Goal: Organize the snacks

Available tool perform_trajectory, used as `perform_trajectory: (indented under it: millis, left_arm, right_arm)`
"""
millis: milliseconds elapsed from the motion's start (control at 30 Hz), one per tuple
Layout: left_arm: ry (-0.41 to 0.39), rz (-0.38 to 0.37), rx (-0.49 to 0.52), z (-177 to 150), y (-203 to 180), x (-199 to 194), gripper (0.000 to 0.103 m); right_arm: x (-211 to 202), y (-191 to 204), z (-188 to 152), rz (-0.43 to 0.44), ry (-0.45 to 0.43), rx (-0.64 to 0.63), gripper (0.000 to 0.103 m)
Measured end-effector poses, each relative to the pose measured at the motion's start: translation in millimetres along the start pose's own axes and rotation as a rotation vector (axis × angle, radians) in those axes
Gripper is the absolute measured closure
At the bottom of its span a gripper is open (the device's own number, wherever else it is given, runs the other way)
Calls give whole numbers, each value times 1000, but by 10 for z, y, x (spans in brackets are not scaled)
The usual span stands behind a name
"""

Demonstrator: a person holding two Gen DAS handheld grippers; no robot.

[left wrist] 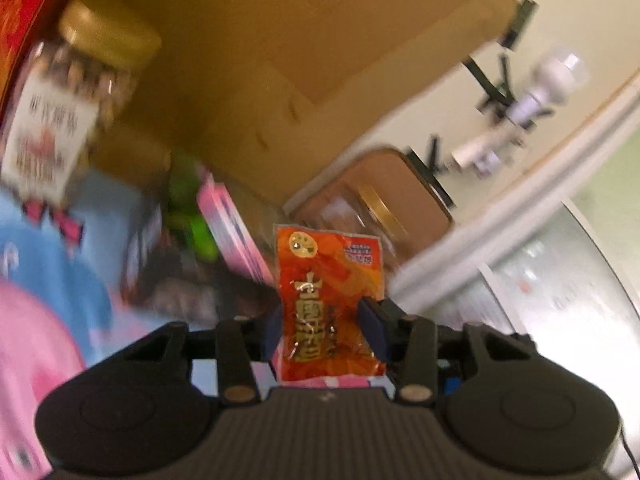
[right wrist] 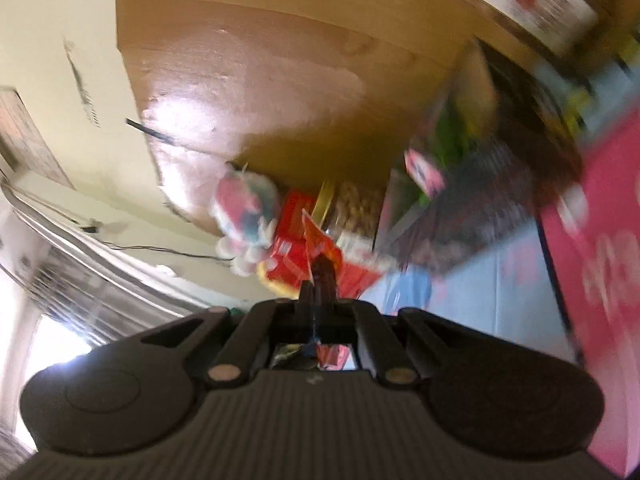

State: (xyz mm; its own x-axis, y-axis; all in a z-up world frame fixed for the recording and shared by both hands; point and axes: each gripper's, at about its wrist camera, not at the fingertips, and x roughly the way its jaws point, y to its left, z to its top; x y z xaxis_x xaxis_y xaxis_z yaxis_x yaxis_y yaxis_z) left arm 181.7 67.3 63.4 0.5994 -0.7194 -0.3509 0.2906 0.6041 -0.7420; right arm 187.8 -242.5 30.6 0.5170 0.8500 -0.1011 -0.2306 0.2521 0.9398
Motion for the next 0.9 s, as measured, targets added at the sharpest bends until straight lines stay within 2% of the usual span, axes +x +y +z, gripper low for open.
perform_trajectory:
  millis: [100, 133, 167, 200, 267, 300, 533, 600, 633, 667, 767, 833, 900]
  left_arm:
    - [-21, 89, 34, 266, 29, 194, 57]
    - [-16, 124, 47, 330, 38, 277, 51]
    - [-8, 168, 57, 381, 55, 376, 40]
    - [-9, 205, 66, 401, 62, 432, 36]
    - [-28, 278, 92, 416, 82, 506, 34]
    - [-29, 285, 101, 413, 80, 511, 34]
    - [-48, 208, 139, 123, -105, 147, 34]
    - [-41, 189, 149, -44, -120, -40, 34]
    - [-32, 179, 146, -151, -111, -128, 34]
    - [-12, 173, 135, -283, -90, -200, 34]
    - [40, 152, 99, -610, -41, -311, 34]
    - [86, 136, 85, -808, -32, -308, 34]
    - [117, 114, 84, -984, -53, -273, 34]
  right_arm:
    - [296, 4, 245, -58, -5, -59, 100]
    - [395, -2, 305, -92, -11, -89, 98]
    - [471, -13, 347, -132, -18, -123, 95]
    - [551, -14, 367, -197, -32, -169, 95]
    - [651, -11, 347, -335, -57, -268, 92]
    - [657, -17, 333, -357, -63, -290, 91]
    - [137, -6, -27, -287, -107, -299, 90]
    - [-36, -20, -211, -264, -86, -292, 86]
    - [-101, -45, -322, -265, -79, -285, 80]
    - [-166, -80, -449, -276, -60, -282, 74]
    - [-379, -140, -797, -335, -37, -323, 74]
    - [-543, -168, -1004, -416, -57, -359, 73]
    - [-688, -224, -1139, -449, -77, -336, 72]
